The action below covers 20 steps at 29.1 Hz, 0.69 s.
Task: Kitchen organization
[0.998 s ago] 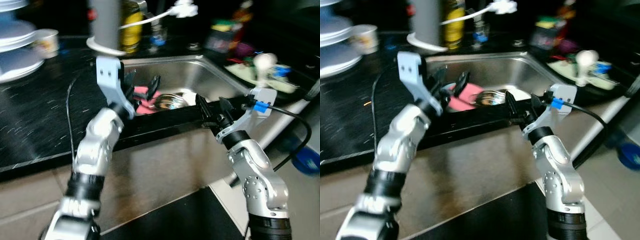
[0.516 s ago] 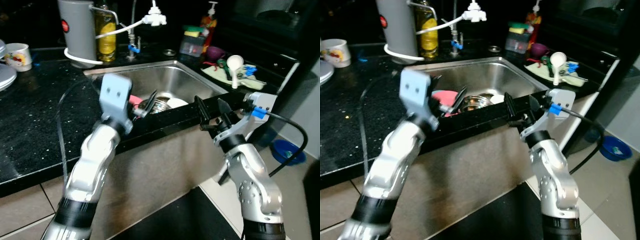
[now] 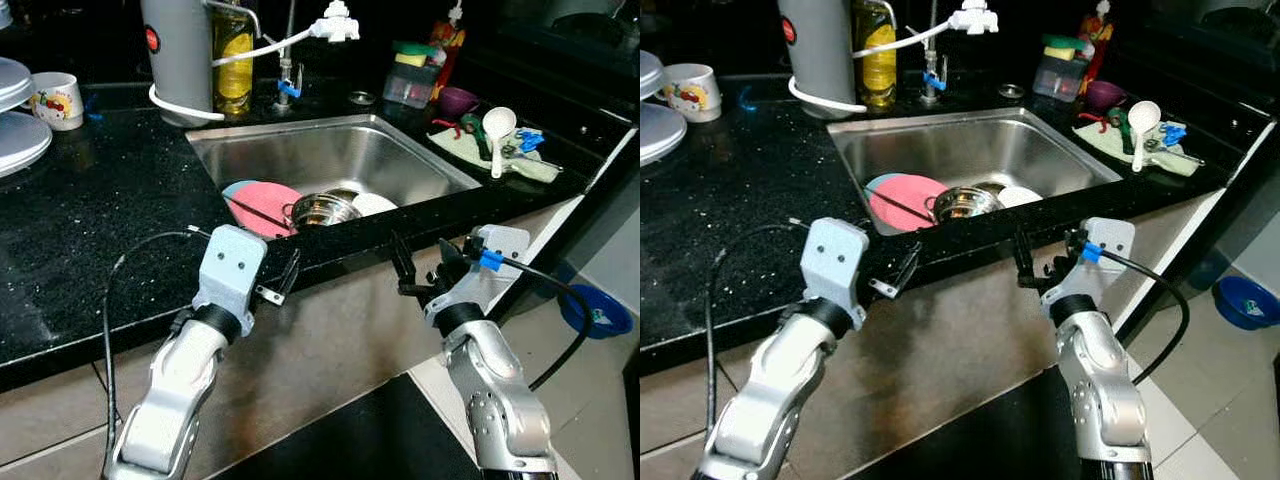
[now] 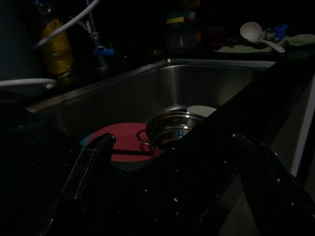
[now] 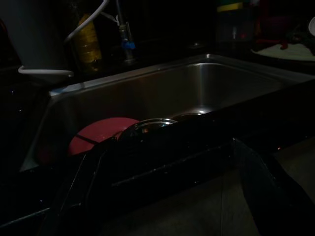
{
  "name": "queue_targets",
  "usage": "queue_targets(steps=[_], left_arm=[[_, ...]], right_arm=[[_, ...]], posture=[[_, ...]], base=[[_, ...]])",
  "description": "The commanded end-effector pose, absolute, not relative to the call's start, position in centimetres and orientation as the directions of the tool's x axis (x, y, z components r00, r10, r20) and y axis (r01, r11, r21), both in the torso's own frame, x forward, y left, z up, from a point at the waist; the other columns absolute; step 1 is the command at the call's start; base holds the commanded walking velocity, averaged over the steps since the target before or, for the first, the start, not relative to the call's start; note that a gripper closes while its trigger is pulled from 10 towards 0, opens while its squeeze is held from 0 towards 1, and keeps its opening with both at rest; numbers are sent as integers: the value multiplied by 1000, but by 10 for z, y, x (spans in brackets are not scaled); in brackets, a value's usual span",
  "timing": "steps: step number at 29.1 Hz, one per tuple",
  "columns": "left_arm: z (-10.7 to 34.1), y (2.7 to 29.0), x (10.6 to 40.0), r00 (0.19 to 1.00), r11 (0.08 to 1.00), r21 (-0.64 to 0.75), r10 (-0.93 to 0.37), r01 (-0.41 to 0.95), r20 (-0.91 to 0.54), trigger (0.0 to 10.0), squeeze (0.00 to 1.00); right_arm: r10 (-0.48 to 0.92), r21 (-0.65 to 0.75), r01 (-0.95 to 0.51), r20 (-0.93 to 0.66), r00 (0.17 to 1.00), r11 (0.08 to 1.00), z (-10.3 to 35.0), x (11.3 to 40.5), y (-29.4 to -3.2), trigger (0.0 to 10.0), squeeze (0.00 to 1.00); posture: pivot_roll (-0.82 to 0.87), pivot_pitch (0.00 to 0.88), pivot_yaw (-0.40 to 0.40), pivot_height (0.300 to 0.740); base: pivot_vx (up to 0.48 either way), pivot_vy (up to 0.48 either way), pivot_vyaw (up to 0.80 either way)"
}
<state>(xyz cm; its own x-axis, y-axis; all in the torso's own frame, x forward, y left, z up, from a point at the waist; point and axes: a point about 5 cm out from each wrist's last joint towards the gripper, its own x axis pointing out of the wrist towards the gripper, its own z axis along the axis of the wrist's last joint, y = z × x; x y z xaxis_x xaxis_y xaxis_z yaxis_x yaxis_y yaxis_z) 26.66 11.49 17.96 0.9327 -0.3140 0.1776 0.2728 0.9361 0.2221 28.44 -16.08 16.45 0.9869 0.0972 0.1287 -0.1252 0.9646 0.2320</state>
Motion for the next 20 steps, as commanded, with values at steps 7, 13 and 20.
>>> queue_targets(steps=[7, 13, 20], left_arm=[[175, 123, 265, 934, 919, 282, -324, 274, 149, 10000, 0], [167, 124, 262, 927, 897, 314, -359, 311, 108, 10000, 0], [170, 113, 263, 905, 879, 316, -410, 358, 115, 10000, 0]], right_arm=[[13, 197, -33, 101, 995, 980, 153, 277, -180, 10000, 0], [-8, 182, -9, 95, 995, 983, 151, 272, -185, 10000, 0], [-12, 180, -6, 102, 995, 984, 150, 270, -183, 10000, 0]], posture=[[86, 0, -123, 740], [77, 0, -110, 740], [69, 0, -93, 740]], base=[[0, 0, 0], [0, 0, 0], [0, 0, 0]])
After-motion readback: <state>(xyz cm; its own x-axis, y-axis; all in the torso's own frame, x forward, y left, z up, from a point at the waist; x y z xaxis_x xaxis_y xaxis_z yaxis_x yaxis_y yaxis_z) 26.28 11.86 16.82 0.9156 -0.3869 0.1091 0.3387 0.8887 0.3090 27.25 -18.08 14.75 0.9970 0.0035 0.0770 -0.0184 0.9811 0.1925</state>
